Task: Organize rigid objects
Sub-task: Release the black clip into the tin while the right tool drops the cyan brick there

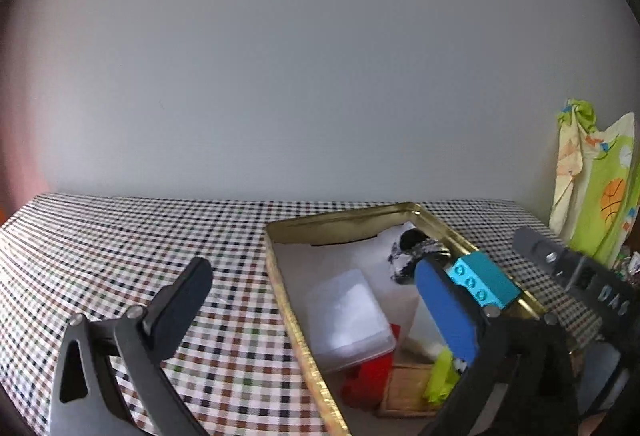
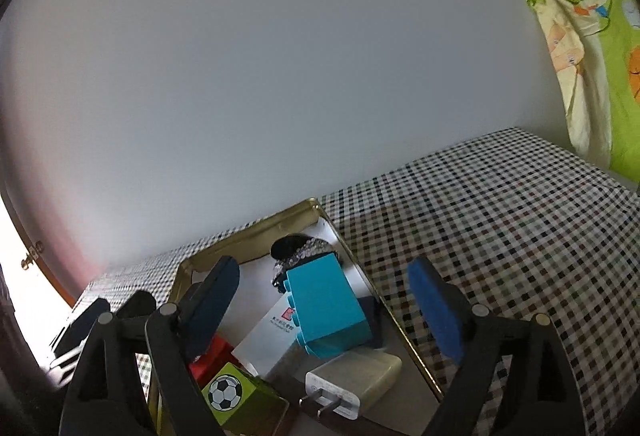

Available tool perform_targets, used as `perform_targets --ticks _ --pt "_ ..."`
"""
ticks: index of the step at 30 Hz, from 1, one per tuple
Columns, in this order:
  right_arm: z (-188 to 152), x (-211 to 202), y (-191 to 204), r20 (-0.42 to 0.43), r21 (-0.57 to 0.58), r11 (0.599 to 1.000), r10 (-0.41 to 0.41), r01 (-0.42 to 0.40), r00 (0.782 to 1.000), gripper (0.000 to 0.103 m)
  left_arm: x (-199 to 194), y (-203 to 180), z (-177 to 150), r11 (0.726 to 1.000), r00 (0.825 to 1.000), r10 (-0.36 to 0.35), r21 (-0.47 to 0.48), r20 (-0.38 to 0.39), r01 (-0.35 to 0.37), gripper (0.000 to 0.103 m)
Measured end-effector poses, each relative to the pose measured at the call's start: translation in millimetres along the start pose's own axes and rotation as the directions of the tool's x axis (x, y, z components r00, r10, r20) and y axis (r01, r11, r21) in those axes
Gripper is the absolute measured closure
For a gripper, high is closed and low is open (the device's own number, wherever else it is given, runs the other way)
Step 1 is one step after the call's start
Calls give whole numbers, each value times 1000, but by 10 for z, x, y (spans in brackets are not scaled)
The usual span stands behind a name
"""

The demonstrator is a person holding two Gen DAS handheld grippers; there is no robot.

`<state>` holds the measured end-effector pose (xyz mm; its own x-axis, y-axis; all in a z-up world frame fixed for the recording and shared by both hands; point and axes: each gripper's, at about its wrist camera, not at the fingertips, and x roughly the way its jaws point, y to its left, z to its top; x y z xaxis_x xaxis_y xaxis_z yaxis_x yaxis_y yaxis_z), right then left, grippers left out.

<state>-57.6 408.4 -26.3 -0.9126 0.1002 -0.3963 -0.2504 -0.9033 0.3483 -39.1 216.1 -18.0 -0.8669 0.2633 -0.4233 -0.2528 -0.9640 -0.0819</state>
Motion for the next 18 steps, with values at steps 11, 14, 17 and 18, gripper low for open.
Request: perform_targets --ticks 11,14,17,18 --pt "-98 -335 230 211 -69 985 -138 156 968 14 -60 63 -89 999 1000 27 42 9 -28 0" --pt "-146 -454 315 264 -97 976 -163 194 951 14 -111 79 -115 998 999 38 56 22 -39 0" --pt "-200 -501 391 286 -132 969 -166 211 944 14 -222 102 -163 996 998 48 74 43 -51 0" --pt "-218 -504 400 292 -136 968 -164 210 942 14 -246 108 -173 995 997 53 80 50 -57 0"
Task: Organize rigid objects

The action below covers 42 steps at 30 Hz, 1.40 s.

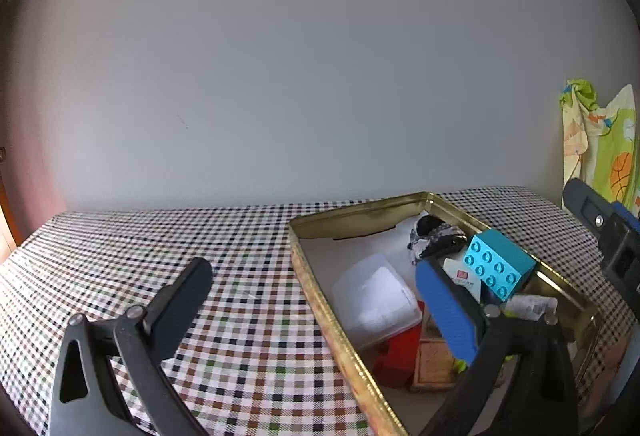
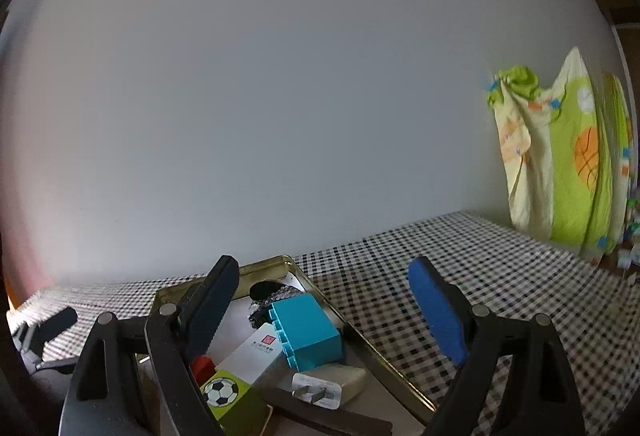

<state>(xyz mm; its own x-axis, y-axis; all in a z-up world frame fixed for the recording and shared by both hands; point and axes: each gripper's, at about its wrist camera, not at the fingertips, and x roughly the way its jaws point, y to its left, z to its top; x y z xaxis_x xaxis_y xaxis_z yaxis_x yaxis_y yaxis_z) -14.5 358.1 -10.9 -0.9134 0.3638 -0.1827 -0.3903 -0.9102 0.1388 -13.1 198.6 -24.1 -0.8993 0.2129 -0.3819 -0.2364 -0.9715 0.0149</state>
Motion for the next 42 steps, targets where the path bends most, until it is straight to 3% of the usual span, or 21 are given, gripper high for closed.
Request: perform_targets --ticks 9,16,32,42 --pt "-12 -161 118 -3 -8 1000 -14 14 1000 14 -128 193 -52 999 1000 5 -44 9 -5 0" --pt "-35 -254 131 -7 -15 1000 -18 18 1000 14 -266 233 -113 1000 1000 -1 -26 25 2 0" --pt "-82 -593 250 88 -61 997 -41 47 995 14 -472 210 -171 999 997 23 -30 78 -21 0" --pt "-73 -618 271 99 -66 997 -44 50 994 14 -458 201 -158 999 997 29 -26 74 -27 0"
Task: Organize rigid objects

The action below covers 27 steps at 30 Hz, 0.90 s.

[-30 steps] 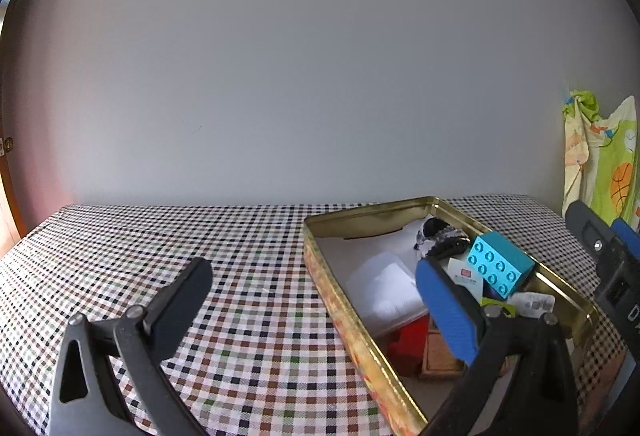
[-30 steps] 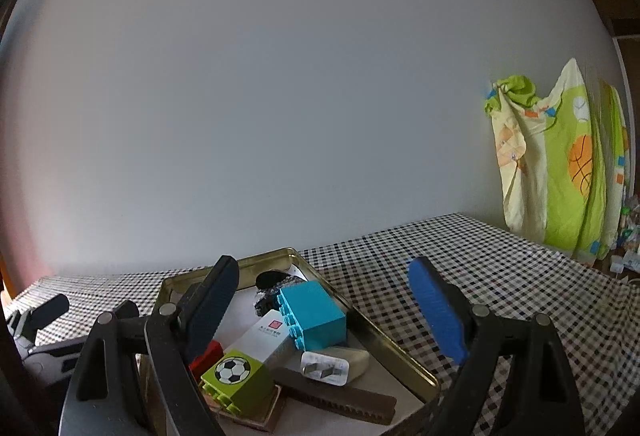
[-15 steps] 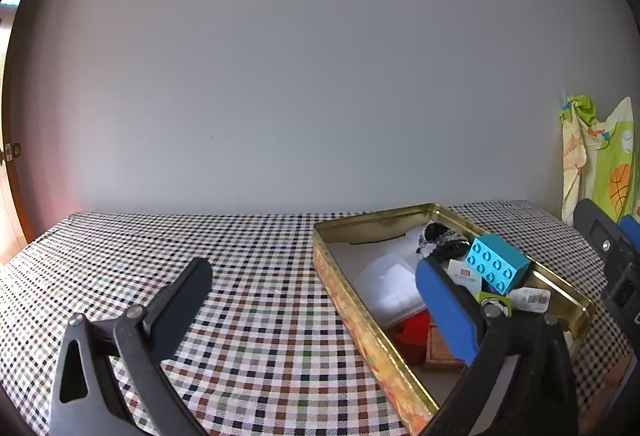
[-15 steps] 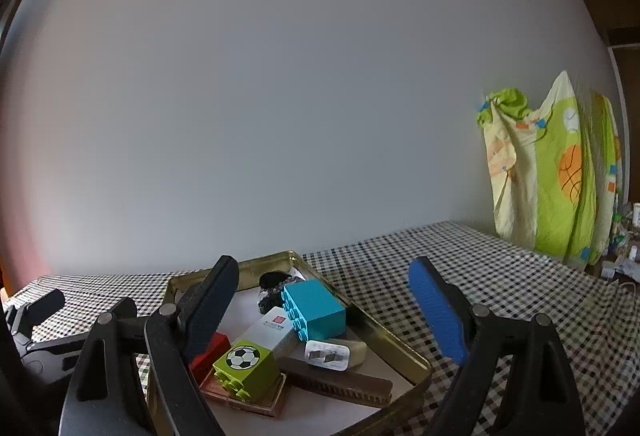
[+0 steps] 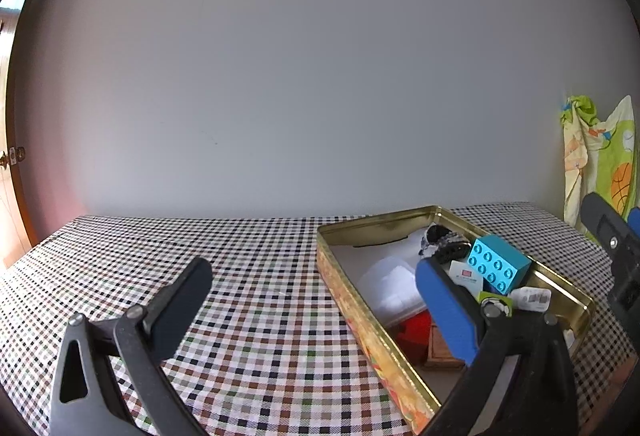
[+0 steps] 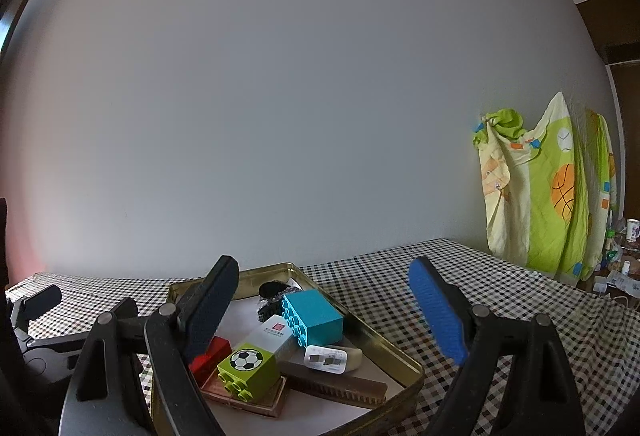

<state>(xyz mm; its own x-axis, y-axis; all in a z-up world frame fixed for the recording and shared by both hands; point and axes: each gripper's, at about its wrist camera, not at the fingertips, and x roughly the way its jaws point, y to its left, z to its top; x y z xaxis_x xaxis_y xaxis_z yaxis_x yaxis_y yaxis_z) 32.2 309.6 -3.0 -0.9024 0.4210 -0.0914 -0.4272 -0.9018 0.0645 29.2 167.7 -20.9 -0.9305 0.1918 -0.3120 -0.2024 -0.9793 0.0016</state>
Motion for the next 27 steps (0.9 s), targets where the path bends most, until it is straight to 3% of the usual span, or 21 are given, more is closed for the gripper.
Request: perform_targets --ticks 27 --pt "-8 13 -1 -15 0 1000 17 -17 1000 14 2 -36 23 1000 1000 15 26 -13 -14 0"
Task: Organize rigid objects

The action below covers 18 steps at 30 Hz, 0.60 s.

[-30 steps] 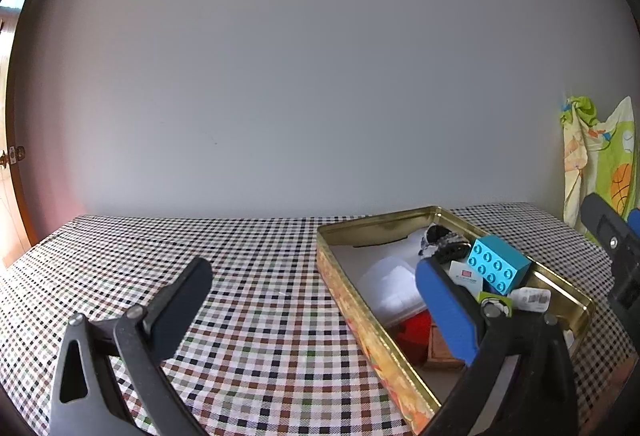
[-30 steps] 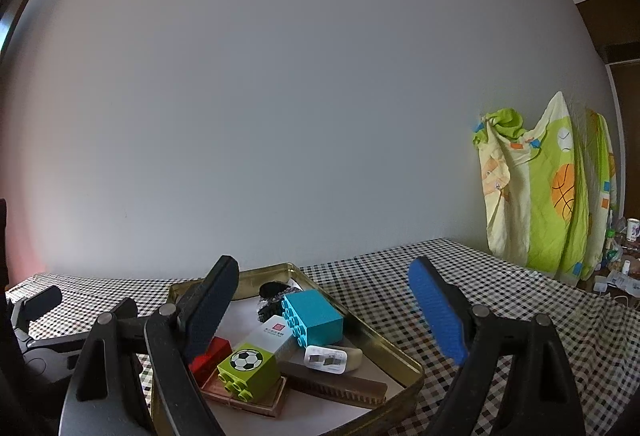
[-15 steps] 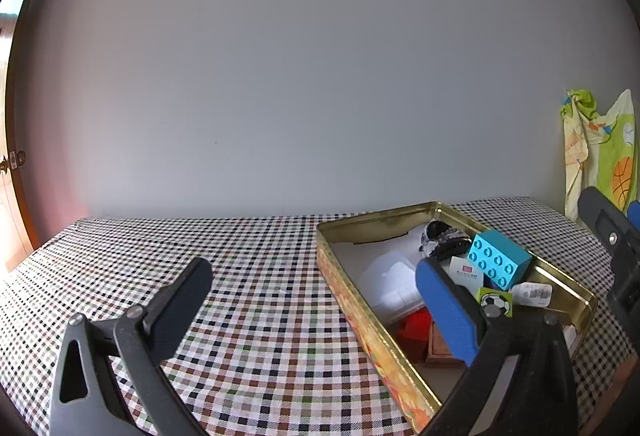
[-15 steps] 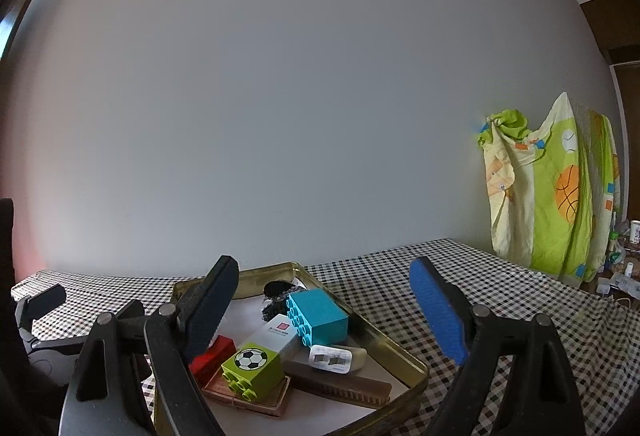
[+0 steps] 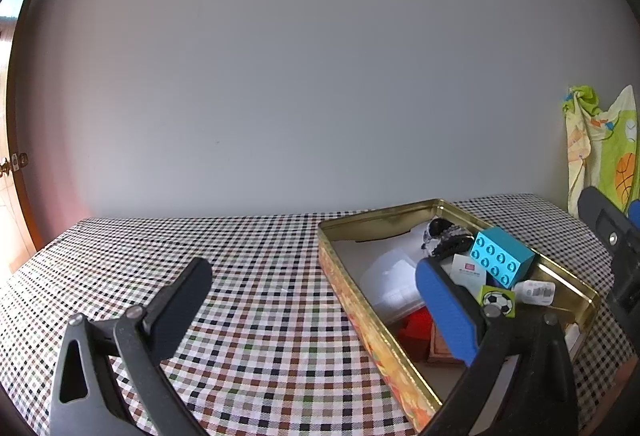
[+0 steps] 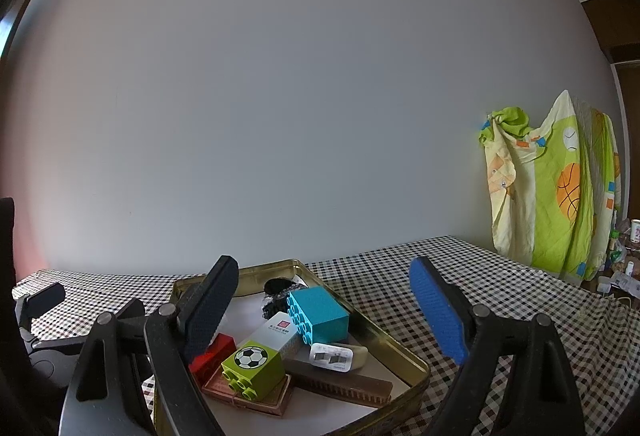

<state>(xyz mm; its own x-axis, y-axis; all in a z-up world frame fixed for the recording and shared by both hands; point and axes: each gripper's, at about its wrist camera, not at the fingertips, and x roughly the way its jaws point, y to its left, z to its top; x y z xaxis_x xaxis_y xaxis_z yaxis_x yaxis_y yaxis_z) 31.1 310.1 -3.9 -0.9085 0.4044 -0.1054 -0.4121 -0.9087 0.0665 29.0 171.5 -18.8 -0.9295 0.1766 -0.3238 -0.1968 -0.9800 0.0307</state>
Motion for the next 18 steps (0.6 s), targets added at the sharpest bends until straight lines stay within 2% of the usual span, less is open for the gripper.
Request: perform_targets --ticks 18 --pt "-14 9 -2 -14 -1 1000 3 -3 1000 14 -4 -12 -3 1000 1000 -17 -1 9 17 0"
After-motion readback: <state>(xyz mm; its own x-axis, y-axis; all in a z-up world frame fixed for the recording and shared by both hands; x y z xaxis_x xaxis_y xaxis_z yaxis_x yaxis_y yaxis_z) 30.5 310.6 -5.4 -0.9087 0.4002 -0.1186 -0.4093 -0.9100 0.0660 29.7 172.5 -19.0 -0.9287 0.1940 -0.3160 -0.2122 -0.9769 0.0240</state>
